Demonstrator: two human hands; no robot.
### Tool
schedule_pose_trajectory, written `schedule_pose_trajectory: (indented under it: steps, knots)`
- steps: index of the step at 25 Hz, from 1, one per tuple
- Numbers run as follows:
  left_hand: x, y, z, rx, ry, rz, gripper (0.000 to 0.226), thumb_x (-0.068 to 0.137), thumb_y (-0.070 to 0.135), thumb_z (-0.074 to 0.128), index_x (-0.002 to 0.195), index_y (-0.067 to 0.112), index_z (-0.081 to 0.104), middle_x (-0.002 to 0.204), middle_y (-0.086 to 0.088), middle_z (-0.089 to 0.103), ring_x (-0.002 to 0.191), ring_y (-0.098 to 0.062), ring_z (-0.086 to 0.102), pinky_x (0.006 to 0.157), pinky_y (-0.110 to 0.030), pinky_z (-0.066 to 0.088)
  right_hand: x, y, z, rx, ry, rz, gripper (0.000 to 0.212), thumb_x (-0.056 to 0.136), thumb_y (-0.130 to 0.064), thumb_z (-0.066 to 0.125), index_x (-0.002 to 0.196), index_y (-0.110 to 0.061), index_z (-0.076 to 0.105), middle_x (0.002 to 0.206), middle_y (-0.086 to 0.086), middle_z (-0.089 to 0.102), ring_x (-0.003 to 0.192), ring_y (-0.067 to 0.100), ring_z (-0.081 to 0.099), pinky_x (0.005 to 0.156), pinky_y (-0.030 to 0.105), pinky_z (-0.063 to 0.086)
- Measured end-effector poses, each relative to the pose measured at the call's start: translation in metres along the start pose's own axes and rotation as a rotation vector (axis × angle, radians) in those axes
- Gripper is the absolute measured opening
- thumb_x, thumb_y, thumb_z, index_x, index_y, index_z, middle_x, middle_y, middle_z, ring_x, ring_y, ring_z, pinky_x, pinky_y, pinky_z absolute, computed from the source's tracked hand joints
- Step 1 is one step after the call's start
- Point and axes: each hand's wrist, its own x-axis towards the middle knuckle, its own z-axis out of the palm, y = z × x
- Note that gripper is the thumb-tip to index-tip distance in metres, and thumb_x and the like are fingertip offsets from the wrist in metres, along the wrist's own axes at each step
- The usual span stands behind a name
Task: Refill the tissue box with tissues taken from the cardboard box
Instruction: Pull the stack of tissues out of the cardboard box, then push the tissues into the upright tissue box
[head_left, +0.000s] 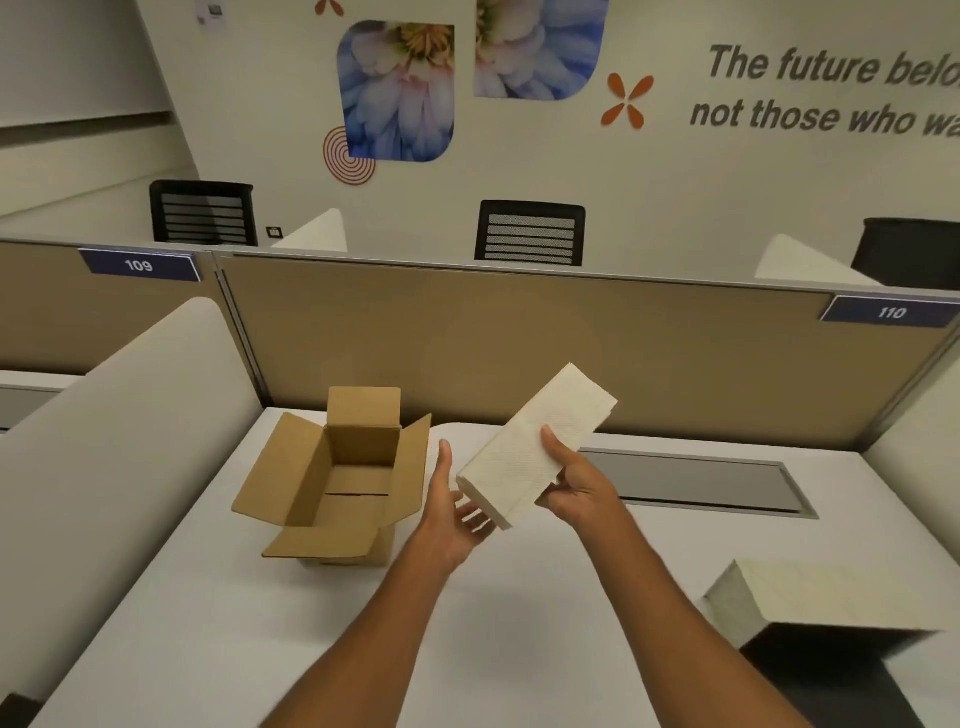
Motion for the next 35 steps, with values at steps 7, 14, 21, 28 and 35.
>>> schedule_pose_trajectory:
  steps: [7, 14, 21, 28, 35]
  knots:
    - [-0.020, -0.100, 0.061, -0.015, -0.056, -0.012, 0.078, 0.068, 0.076, 0.058, 0.113, 0.012, 0.061, 0.112, -0.018, 0.067, 0.103, -0.032, 0.065, 0.075, -0.037, 0.059, -0.052, -0.038, -0.092, 0.050, 0.035, -0.022, 0.053, 0.078, -0.014, 0.076, 0.126, -0.006, 0.053, 0.119, 0.015, 0.065, 0.113, 0.034, 0.059, 0.081, 0.052, 0.053]
    - [-0.052, -0.163, 0.104, 0.318, -0.012, 0.215, 0.077, 0.047, 0.046, 0.083, 0.113, 0.013, 0.060, 0.104, -0.005, 0.069, 0.098, -0.024, 0.065, 0.080, -0.037, 0.056, -0.079, -0.044, -0.160, 0.168, 0.094, -0.100, 0.057, 0.082, -0.009, 0.072, 0.133, -0.008, 0.046, 0.124, 0.015, 0.062, 0.114, 0.034, 0.058, 0.099, 0.056, 0.046]
    - [-0.043, -0.183, 0.104, 0.387, -0.010, 0.184, 0.050, 0.068, 0.014, 0.084, 0.112, 0.007, 0.062, 0.102, -0.008, 0.071, 0.092, -0.022, 0.067, 0.067, -0.033, 0.056, -0.097, -0.047, -0.191, 0.127, 0.164, -0.196, 0.060, 0.075, -0.006, 0.076, 0.129, -0.007, 0.049, 0.130, 0.015, 0.061, 0.117, 0.031, 0.058, 0.097, 0.047, 0.050]
    - [-0.036, -0.175, 0.092, 0.542, -0.149, 0.015, 0.061, 0.059, 0.018, 0.086, 0.114, 0.006, 0.065, 0.099, -0.006, 0.071, 0.086, -0.021, 0.066, 0.063, -0.029, 0.054, -0.127, -0.089, -0.262, 0.083, 0.235, -0.203, 0.042, 0.077, -0.018, 0.076, 0.114, -0.014, 0.057, 0.117, 0.015, 0.062, 0.113, 0.032, 0.057, 0.099, 0.048, 0.049]
    - [-0.031, -0.217, 0.117, 0.669, -0.133, -0.077, 0.054, 0.069, 0.013, 0.081, 0.118, 0.001, 0.060, 0.101, -0.010, 0.068, 0.087, -0.023, 0.063, 0.064, -0.029, 0.052, -0.153, -0.120, -0.335, -0.348, 0.296, -0.082, 0.044, 0.078, -0.022, 0.075, 0.119, -0.014, 0.058, 0.109, 0.010, 0.068, 0.106, 0.029, 0.062, 0.094, 0.044, 0.052]
